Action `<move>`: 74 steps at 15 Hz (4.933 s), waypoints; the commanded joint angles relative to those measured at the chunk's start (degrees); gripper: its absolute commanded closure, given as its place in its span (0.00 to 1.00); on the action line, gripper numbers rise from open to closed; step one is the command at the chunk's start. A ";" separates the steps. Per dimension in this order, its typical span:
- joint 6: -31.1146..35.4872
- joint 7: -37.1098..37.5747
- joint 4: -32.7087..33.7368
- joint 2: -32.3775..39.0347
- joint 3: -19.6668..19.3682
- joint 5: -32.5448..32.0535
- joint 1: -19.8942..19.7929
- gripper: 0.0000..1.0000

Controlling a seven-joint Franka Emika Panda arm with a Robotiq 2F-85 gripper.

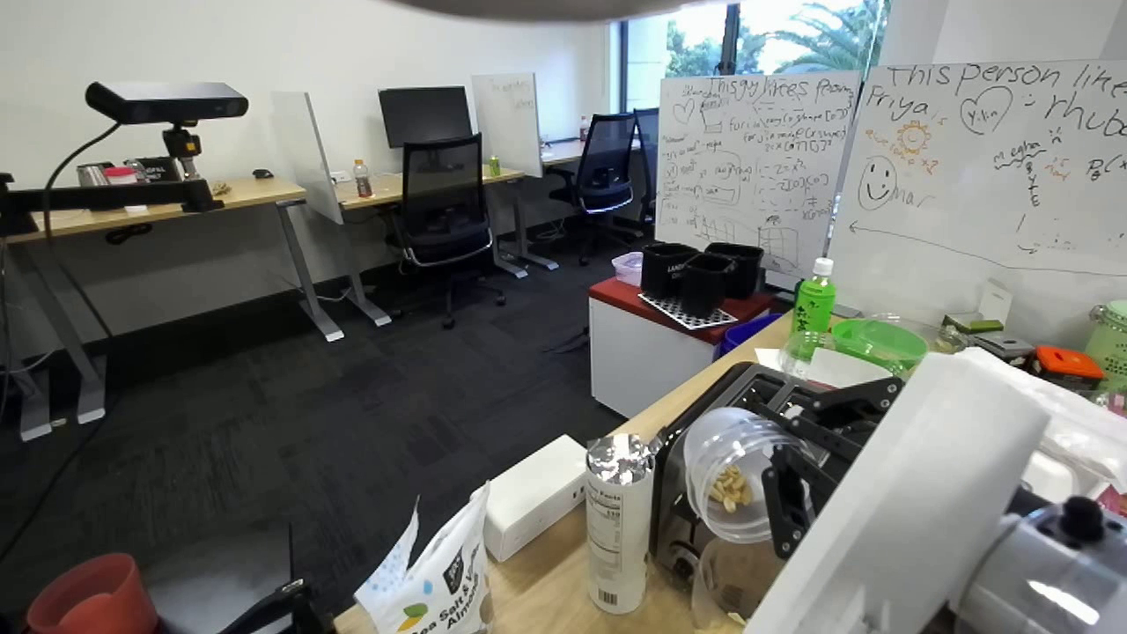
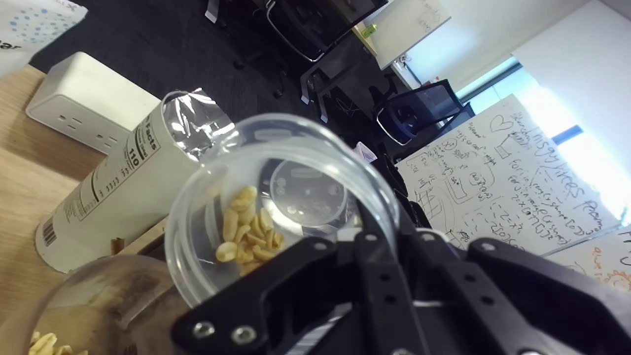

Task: Pour the contents of the bowl into the wine glass

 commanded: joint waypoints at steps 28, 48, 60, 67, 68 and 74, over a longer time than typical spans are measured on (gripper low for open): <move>-3.91 1.72 1.19 1.51 0.35 2.80 -1.10 0.98; -8.96 11.01 5.61 7.51 -0.20 10.21 -3.12 0.98; -11.39 11.56 5.94 8.79 -0.20 10.10 -3.38 0.98; -13.31 12.40 6.02 9.16 -0.20 10.44 -3.67 0.98; -13.38 12.50 6.03 9.23 -0.22 10.48 -3.67 0.98; -14.73 13.56 6.47 10.07 -0.10 11.27 -3.92 0.98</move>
